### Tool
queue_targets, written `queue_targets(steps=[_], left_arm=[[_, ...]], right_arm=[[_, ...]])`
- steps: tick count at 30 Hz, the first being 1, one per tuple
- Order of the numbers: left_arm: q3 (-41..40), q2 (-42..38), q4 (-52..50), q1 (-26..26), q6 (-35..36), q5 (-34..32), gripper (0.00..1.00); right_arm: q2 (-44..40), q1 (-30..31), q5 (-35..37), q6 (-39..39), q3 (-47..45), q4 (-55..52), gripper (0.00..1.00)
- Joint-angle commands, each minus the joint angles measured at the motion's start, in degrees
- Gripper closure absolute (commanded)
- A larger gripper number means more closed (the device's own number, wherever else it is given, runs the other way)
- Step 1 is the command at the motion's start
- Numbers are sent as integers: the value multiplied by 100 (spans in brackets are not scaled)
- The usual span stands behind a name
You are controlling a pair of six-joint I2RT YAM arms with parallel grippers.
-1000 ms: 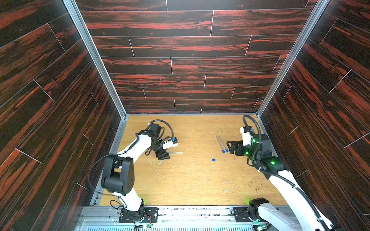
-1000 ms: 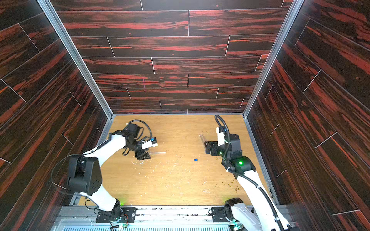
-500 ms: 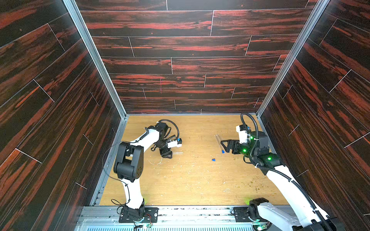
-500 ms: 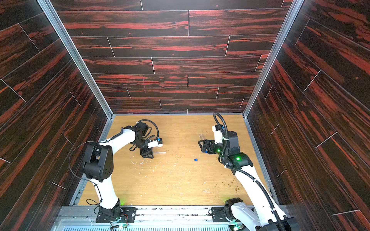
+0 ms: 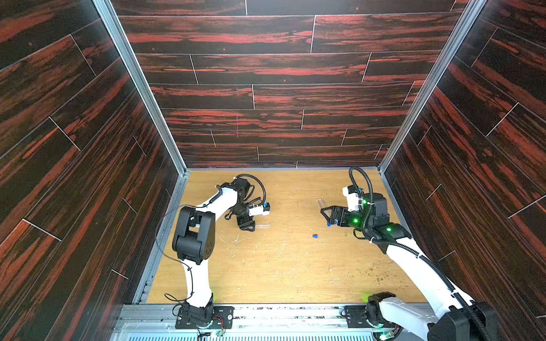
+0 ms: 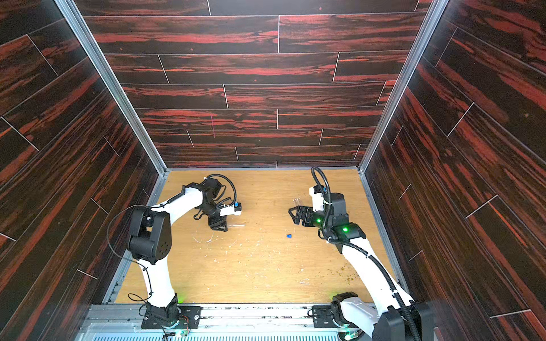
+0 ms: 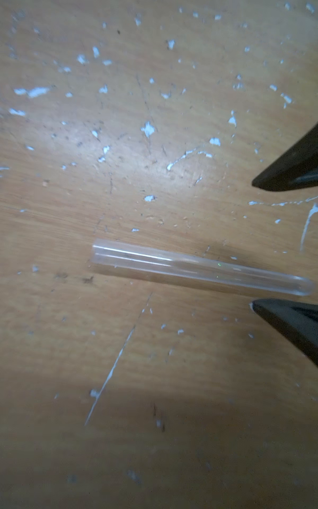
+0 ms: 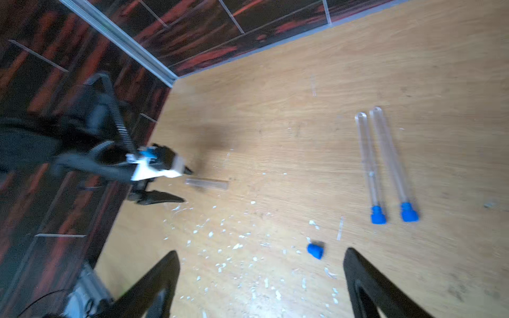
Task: Insert stoppers into test tubes
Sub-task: Pick up the test tube at the center of the board.
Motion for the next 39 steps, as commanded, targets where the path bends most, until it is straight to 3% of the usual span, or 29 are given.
queue_targets(steps=[1,10,19,28,39], left_arm=[[-37,-9,-212,-70,288,-108,35],[295,472,-359,-102,328,-344,38],[442,871,-146,-146,360,-760,45],[187,769,121,-331,357,-800,70],[-165,455,235,-503,468,-812,88]], right_arm=[[106,0,-241,89,133,61,9],[399,1,-791,158,232,226,11],[440,1,-891,-2,212,112,14],[465,1,-1047,-40,203,0,16],[652,73,-1512,554,-43,469,19]])
